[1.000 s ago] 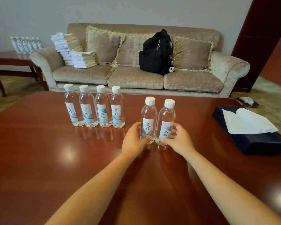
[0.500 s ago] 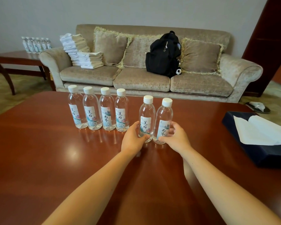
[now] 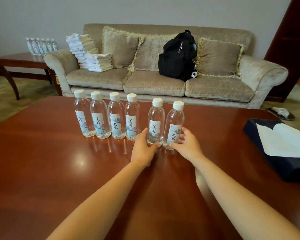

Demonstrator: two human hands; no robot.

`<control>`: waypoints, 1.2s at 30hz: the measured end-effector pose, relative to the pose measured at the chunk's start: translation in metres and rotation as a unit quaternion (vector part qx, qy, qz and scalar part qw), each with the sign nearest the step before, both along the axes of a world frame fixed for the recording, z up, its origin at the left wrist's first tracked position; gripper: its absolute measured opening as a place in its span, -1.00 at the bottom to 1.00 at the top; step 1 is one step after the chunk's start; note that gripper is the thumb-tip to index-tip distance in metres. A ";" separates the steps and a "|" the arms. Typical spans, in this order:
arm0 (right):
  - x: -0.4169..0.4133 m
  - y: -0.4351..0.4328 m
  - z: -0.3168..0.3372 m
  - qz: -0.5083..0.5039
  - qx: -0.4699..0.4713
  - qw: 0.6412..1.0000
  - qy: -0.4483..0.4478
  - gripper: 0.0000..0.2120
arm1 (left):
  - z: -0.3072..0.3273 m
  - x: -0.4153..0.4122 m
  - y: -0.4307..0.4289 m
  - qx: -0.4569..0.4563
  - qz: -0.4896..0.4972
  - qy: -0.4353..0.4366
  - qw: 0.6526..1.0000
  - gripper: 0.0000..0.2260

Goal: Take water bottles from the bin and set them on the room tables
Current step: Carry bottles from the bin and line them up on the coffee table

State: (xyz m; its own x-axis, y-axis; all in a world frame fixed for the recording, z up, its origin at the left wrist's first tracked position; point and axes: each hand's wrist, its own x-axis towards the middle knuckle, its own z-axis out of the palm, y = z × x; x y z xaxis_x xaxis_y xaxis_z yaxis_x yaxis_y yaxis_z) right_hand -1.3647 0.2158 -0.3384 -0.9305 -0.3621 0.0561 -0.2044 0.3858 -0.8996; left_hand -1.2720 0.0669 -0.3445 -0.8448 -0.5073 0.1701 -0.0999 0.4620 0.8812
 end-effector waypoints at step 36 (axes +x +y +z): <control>-0.008 -0.038 0.001 -0.079 0.012 0.996 0.044 -0.44 | 0.000 -0.002 -0.005 0.282 -0.049 -0.014 0.958 -0.31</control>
